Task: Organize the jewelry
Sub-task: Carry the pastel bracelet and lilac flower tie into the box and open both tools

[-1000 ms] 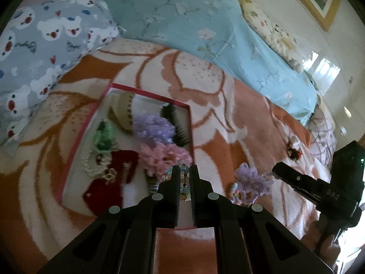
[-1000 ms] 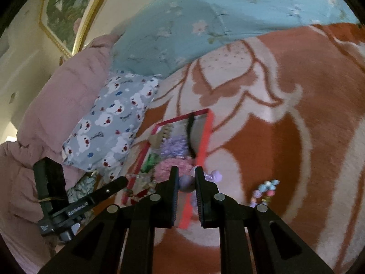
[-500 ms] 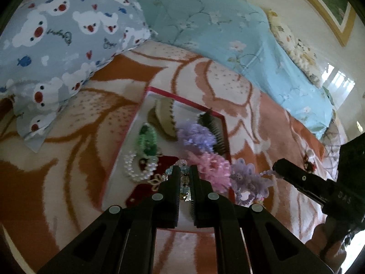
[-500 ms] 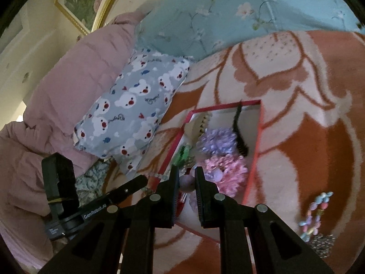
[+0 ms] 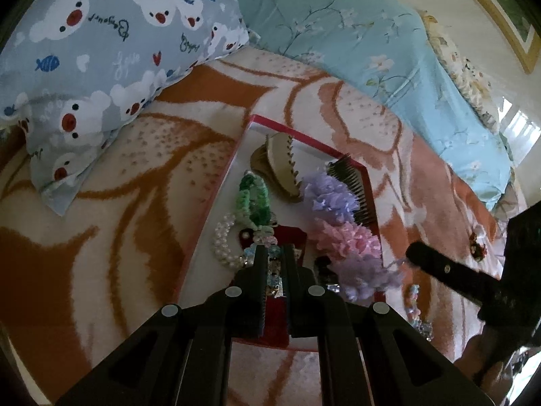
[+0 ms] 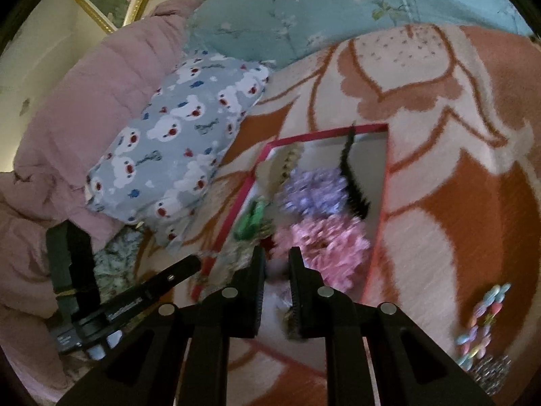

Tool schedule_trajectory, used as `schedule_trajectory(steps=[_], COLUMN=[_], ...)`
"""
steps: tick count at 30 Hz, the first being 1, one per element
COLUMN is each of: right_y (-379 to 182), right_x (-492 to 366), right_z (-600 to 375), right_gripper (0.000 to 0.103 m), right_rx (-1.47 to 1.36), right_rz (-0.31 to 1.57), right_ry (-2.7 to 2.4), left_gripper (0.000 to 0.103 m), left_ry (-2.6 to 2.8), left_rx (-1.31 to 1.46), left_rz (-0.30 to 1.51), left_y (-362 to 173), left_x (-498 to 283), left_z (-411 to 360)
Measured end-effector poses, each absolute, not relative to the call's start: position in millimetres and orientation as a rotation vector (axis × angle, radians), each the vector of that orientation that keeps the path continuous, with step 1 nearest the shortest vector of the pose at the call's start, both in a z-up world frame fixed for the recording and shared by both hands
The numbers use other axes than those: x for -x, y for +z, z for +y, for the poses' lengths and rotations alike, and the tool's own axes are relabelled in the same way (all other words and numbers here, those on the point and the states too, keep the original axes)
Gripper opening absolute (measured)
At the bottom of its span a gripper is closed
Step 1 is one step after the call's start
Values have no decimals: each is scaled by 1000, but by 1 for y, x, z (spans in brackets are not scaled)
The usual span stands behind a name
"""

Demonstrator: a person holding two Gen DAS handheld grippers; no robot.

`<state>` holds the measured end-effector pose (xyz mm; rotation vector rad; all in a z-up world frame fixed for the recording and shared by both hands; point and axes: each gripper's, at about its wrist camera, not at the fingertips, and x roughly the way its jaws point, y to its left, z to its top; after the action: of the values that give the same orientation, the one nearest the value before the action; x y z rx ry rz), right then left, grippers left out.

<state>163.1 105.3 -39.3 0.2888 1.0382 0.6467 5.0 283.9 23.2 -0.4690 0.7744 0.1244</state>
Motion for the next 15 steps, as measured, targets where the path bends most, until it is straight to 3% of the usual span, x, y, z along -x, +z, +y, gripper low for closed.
schedule_trajectory(steps=[15], right_y=[-72], right_x=[-227], right_z=[92], right_gripper=[13], right_rx=[-311], right_rz=[1040], right_ry=[529], left_gripper=[7], left_ry=[157], left_rx=[433], left_rz=[815], left_y=[3], left_x=[-40], left_z=[288])
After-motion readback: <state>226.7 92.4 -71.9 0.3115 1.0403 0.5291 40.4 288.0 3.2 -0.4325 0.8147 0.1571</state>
